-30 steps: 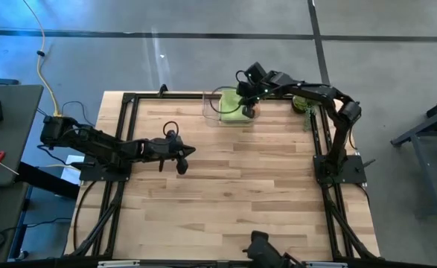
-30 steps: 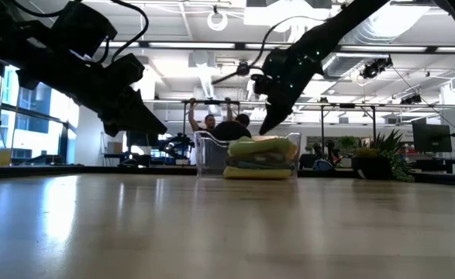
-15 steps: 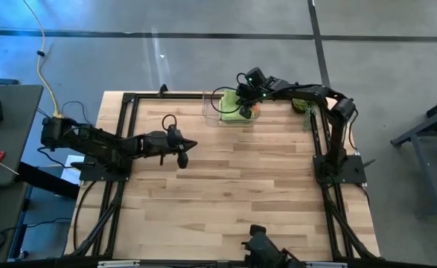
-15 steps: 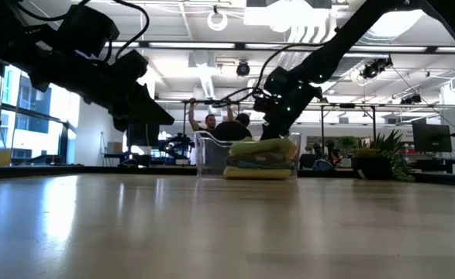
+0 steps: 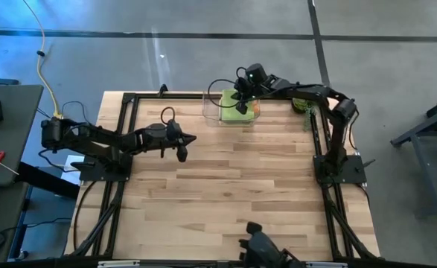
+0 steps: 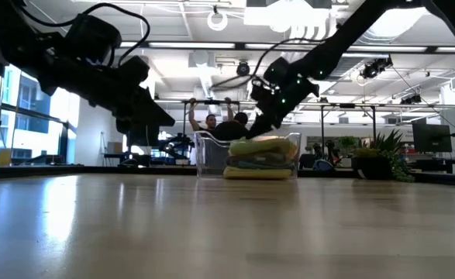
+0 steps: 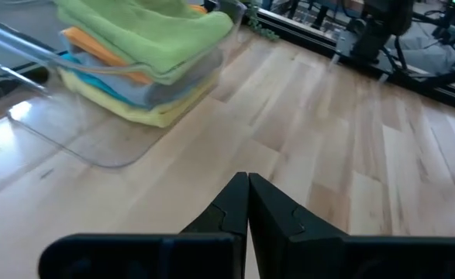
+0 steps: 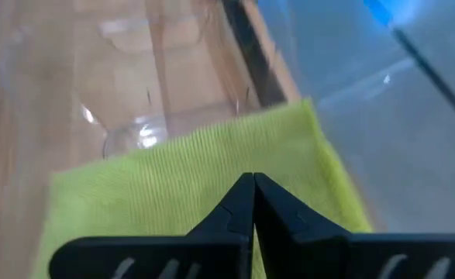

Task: Fold microfiber towels
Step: Stack the green towel on top of the orange towel in the transparent bin, then return to Home Position

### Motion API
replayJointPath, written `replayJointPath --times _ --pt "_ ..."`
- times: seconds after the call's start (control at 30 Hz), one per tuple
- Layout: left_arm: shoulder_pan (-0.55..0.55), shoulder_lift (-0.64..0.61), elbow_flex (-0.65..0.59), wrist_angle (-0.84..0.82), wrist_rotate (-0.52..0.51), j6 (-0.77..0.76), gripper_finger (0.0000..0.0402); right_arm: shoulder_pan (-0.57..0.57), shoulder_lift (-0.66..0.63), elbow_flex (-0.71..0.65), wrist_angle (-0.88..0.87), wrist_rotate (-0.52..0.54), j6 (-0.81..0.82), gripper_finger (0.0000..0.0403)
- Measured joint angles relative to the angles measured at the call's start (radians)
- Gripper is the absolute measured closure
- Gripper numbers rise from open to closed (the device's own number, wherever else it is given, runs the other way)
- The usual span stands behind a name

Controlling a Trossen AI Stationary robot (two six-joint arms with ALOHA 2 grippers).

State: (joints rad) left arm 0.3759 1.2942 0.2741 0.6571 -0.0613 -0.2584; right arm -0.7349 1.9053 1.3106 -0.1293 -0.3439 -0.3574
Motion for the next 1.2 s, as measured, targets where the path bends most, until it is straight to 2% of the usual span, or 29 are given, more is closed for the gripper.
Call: replayJointPath --times 0.27,0.53,0.77,0.83,0.97,1.07,1.2 --pt "0.039 0.000 0.000 0.000 0.028 0.008 0.0401 0.004 0.074 -0.001 0.016 0.000 0.013 0.0403" --pt "0.082 0.000 0.000 0.006 0.049 0.027 0.0401 0.005 0.076 -0.001 0.007 -0.004 0.012 0.0403" --pt "0.144 -0.006 0.000 0.062 0.163 0.053 0.0401 0.005 -0.045 -0.001 -0.019 -0.007 -0.015 0.0403" --pt "0.161 -0.019 0.000 0.071 0.198 0.057 0.0401 0.005 -0.093 -0.009 -0.038 -0.050 -0.027 0.0403" --pt "0.179 -0.072 0.000 0.070 0.249 0.101 0.0401 0.026 -0.202 -0.126 0.058 -0.140 -0.062 0.0403" --pt "0.177 -0.120 0.000 0.066 0.275 0.141 0.0401 0.057 -0.289 -0.280 0.178 -0.140 -0.057 0.0403" --pt "0.165 -0.173 0.000 0.046 0.281 0.169 0.0401 0.099 -0.448 -0.490 0.390 -0.126 0.043 0.0403"
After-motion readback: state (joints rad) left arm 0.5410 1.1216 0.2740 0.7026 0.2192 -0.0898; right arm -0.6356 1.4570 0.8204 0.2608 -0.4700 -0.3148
